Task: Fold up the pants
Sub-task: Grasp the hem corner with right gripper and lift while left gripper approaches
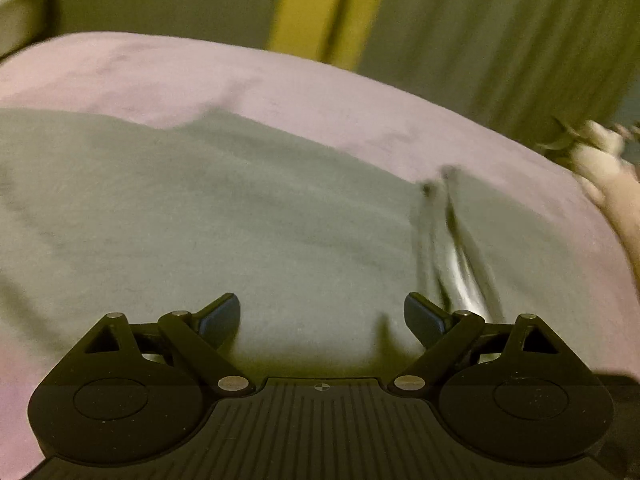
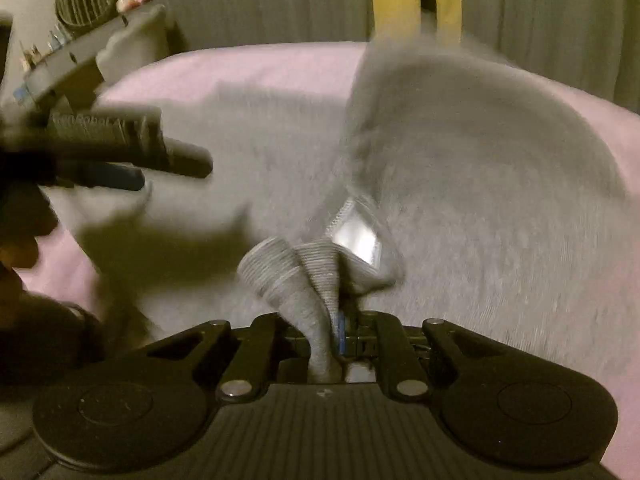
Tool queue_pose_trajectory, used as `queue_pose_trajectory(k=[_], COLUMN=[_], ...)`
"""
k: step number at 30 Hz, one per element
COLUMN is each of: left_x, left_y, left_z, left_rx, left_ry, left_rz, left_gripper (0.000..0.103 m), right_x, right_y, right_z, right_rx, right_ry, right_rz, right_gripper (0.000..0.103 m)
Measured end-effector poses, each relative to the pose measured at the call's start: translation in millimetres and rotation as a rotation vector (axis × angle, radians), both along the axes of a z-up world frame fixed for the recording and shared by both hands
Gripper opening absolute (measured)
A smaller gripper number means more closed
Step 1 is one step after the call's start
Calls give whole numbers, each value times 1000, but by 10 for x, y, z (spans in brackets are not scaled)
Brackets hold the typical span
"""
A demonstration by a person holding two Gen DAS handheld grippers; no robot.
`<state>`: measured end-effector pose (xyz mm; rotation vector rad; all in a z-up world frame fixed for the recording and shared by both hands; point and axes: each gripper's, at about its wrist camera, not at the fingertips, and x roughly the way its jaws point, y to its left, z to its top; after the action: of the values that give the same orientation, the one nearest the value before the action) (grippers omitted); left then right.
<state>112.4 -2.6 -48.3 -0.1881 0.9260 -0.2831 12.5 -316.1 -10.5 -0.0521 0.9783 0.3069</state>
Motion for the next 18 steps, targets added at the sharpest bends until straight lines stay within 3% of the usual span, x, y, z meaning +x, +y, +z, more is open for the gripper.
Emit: queue_pose_trajectory(k=[3, 7, 9, 13, 18], left_x=[70, 184, 314, 656, 966], left_y=[-166, -466, -508, -481, -639], left_z=[-92, -144, -174, -266, -334], left_rx=[-45, -56, -89, -235, -259], left_ry=[23, 26, 44, 100, 95], left_rz=[-96, -222, -217, -160, -124], left_gripper=[95, 95, 95, 96, 96], right_x=[-18, -86, -108, -160, -261], right_y=[-121, -99, -50, -60, -123], right_z=[126, 146, 168, 228, 302], right_rx=[83, 46, 24, 47, 75], right_ry=[22, 31, 10, 1, -1], right_rz=[-33, -25, -4, -28, -41], right_gripper=[11, 11, 11, 11, 11])
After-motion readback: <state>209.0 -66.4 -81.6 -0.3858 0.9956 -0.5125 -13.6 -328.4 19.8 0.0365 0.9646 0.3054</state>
